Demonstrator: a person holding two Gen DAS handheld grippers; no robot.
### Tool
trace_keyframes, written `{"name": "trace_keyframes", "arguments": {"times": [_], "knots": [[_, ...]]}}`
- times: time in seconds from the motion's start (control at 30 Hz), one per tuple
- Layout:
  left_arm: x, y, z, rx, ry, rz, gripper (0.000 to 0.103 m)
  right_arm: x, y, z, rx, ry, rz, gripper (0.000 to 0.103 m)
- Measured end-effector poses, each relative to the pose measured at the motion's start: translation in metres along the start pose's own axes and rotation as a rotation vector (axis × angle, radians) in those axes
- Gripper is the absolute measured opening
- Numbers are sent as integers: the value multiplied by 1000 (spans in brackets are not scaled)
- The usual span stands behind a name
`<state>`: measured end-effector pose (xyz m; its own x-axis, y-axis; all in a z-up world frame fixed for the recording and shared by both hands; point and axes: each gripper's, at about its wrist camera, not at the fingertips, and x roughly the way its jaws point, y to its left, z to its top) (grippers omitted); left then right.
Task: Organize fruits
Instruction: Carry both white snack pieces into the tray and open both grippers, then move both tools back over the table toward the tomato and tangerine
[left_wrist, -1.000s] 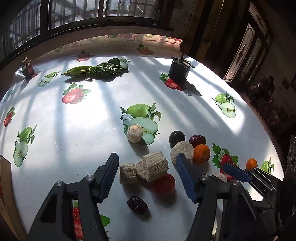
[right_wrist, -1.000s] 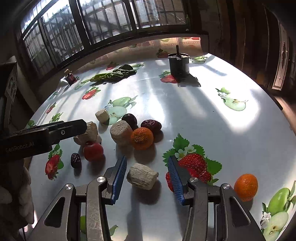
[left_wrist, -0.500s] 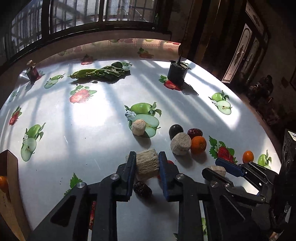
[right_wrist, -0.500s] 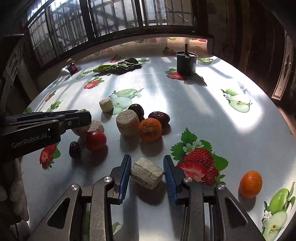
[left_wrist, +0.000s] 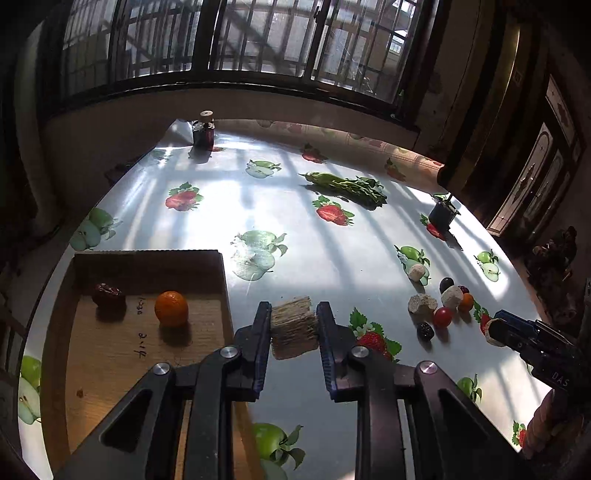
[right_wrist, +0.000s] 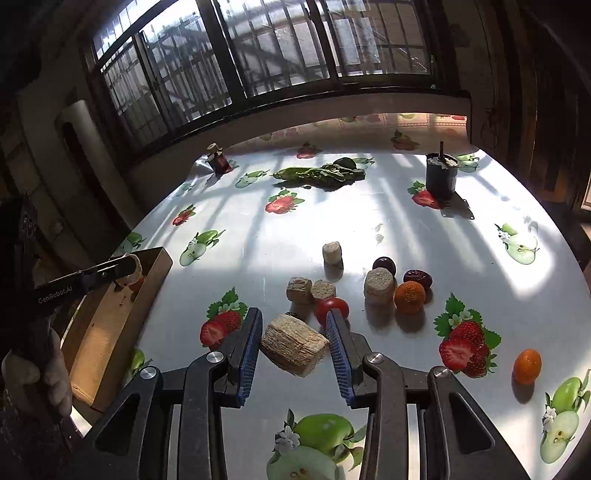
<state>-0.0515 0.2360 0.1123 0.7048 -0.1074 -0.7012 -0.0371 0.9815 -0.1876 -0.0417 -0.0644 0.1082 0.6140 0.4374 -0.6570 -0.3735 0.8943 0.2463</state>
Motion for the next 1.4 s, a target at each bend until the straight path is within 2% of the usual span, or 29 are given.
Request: {"name": "trace_keyframes", "arguments": {"times": [0.13, 0.27, 0.37, 0.43, 0.57, 0.77, 0.97, 1.0, 1.03, 1.1, 1.2, 1.33, 1.4], "knots": [[-9, 76, -8, -90, 20, 120, 24, 22, 64, 8, -91, 25, 68, 39], [-5, 132, -13, -168, 60, 198, 24, 60, 137, 14, -189, 69, 143, 39], [5, 155, -14, -198, 93, 229, 24, 96, 187, 15, -267, 108, 162, 39], [13, 165, -15, -217, 119, 228, 24, 121, 217, 12, -334, 127, 141, 39], [27, 175, -16, -233, 157, 215, 24, 165, 250, 2, -412, 185, 112, 39], [44, 182, -16, -255, 183, 198, 24, 203, 265, 0, -443, 234, 84, 39], [49, 186, -16, -283, 178, 176, 25, 213, 265, 2, -442, 246, 63, 40], [48, 187, -16, -289, 177, 176, 30, 213, 265, 1, -438, 245, 59, 40], [46, 188, -17, -300, 177, 173, 40, 214, 264, 1, -430, 248, 59, 40], [40, 192, -18, -332, 168, 157, 48, 215, 260, 2, -404, 251, 69, 44], [26, 192, -17, -354, 145, 159, 48, 207, 255, 8, -372, 231, 91, 57], [-7, 185, -14, -365, 71, 159, 49, 180, 240, 21, -319, 181, 111, 61], [-25, 177, -16, -373, 27, 152, 56, 163, 226, 25, -287, 155, 116, 64]]}}
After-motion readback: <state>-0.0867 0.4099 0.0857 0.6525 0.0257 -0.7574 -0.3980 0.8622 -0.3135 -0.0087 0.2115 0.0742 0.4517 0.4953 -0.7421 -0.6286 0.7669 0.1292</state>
